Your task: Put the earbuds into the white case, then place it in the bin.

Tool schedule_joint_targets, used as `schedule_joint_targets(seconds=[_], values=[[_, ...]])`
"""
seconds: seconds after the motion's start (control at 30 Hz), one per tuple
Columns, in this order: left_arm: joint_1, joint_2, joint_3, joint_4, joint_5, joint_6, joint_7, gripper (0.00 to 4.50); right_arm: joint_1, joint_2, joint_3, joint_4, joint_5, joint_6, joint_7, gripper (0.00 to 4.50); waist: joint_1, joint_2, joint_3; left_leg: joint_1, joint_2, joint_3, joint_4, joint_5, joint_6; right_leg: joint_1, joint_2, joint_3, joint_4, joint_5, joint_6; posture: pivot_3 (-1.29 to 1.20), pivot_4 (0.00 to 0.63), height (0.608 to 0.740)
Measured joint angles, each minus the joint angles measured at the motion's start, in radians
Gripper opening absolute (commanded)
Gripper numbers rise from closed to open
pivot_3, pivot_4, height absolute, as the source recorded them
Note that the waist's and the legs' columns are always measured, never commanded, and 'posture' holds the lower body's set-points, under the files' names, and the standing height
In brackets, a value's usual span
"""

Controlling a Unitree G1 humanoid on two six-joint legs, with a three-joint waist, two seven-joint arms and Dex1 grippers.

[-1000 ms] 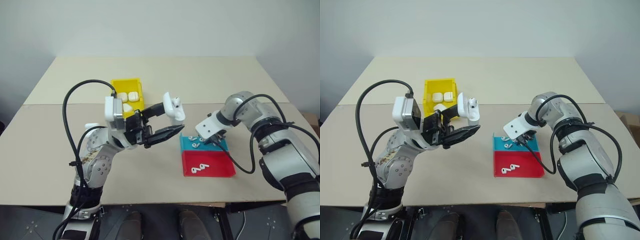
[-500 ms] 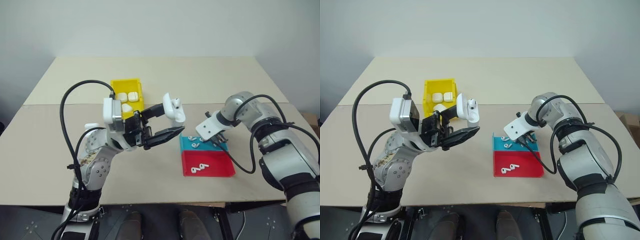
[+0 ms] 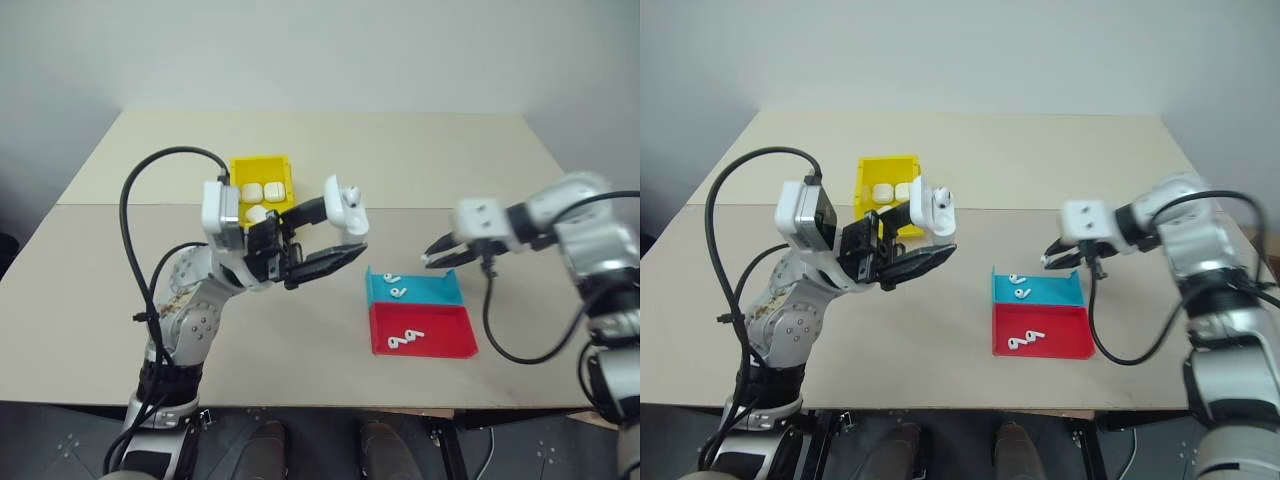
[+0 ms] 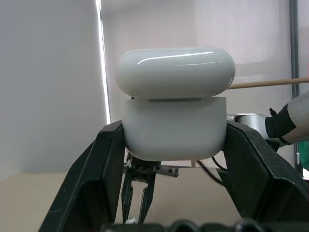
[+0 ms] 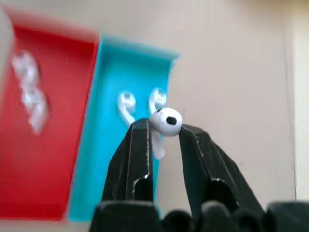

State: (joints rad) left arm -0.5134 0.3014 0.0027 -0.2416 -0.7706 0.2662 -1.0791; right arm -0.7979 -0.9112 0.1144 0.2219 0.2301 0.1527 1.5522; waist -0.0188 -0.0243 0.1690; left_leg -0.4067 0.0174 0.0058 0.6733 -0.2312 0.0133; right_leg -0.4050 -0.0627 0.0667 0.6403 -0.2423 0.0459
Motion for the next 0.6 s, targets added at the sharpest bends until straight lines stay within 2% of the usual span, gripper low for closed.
schedule_joint_targets(seconds=[0.1, 0.27, 0.43, 0.6], values=[[-0.024, -0.009, -0.005, 0.032, -0.008, 0.0, -0.03, 2.77, 0.13, -0.013, -0.22, -0.238, 0.269, 0.317, -0.105, 0.63, 0.006, 0.0, 0.0, 0.0, 0.0, 0.0, 0.001, 0.0, 0.0, 0.001, 0.0, 0.0, 0.0, 0.0, 0.0, 0.0, 0.15, 0.74], [-0.056, -0.023, -0.01, 0.087, -0.012, 0.001, -0.062, 2.77, 0.177, 0.097, -0.529, -0.517, 0.697, 0.682, -0.521, 0.63, 0.003, 0.0, 0.0, 0.0, 0.0, 0.0, 0.001, 0.0, 0.0, 0.001, 0.002, 0.001, 0.001, 0.0, 0.0, 0.0, 0.15, 0.74], [-0.1, -0.041, -0.018, 0.138, -0.011, 0.001, -0.087, 2.77, 0.221, 0.165, -0.565, -0.714, 1.04, 0.784, -0.862, 0.63, 0.004, 0.0, 0.0, -0.003, 0.0, 0.001, 0.001, 0.0, 0.0, 0.0, 0.002, 0.0, -0.001, 0.0, 0.002, 0.0, 0.15, 0.74], [-0.121, -0.07, -0.034, 0.185, 0.003, 0.001, -0.112, 2.77, 0.227, 0.196, -0.476, -0.812, 1.214, 0.788, -1.108, 0.63, 0.004, 0.0, 0.0, -0.004, 0.0, 0.001, 0.002, 0.0, 0.0, -0.001, 0.002, 0.0, -0.001, 0.0, 0.002, 0.0, 0.15, 0.74]])
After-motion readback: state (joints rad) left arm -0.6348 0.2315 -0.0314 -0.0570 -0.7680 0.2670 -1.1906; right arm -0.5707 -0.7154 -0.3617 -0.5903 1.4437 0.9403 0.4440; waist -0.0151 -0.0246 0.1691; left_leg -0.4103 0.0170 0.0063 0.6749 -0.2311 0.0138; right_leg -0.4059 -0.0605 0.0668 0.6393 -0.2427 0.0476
